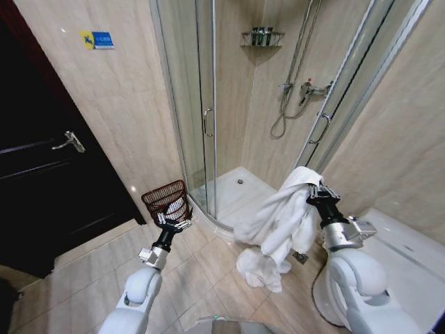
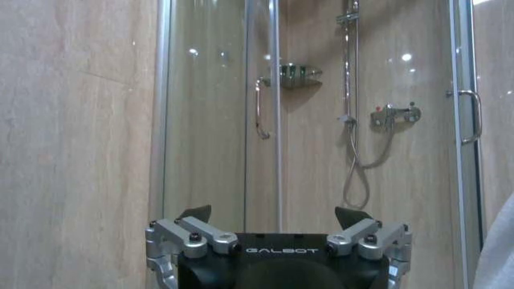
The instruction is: Discard the used towel into the hamper.
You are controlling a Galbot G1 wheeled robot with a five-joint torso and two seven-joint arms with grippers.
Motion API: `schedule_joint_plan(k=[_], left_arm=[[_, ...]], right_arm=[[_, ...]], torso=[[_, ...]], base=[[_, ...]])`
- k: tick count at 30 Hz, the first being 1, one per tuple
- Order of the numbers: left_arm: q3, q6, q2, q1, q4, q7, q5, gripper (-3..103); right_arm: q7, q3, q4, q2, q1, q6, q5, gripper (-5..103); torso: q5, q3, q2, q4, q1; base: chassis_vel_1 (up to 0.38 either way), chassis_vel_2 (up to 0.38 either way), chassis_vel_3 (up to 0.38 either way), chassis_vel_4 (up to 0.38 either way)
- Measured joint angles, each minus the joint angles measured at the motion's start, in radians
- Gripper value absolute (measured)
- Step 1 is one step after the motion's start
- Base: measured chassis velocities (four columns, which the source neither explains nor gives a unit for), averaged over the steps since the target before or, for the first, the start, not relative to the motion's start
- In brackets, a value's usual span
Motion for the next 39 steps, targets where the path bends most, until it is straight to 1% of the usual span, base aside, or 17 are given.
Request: schedule_joint_plan(k=[8,13,20,29,39], left_arm=[[0.020,0.004,-0.011,-0.015,0.002,-0.002,-0.006,100],[0.023,0.023,-0.015,-0.017,0.002,-0.004,-0.006,100],[0.017,0.029,-0.017,-0.006,-0.006,0.029,-0.016,100],[0.019,0.028,-0.031,-0.004,-0.008,0.031,0.004,100],[0.022,0.046,-0.039,0.005,-0.039,0.032,0.036,100]], right_arm=[[0.024,0.007,0.015,0.005,-0.011,0.008,0.000,7],[0.030,0.005,0.013,0.019,-0.012,0.016,-0.001,7],[0.030,0.004,0.021,0.016,-0.012,0.020,-0.003,7],[0.031,0.002,0.074,0.015,-0.028,0.020,-0.006,7],[0.030,0.007,0.091,0.011,-0.028,0.020,0.001,7]], torso=[[-0.0001,0.000,0.000,0.0000,0.000],[0.0000,0.000,0.000,0.0000,0.000],[0.0001,0.000,0.000,0.0000,0.000],[-0.0001,0.000,0.000,-0.0001,0.000],[0.0000,0.000,0.000,0.0001,0.000]], base=[[0.000,0.000,0.000,0.000],[0.000,0.000,0.000,0.000],[0.000,0.000,0.000,0.000],[0.018,0.015,0.013,0.019],[0.079,0.073,0.077,0.078]])
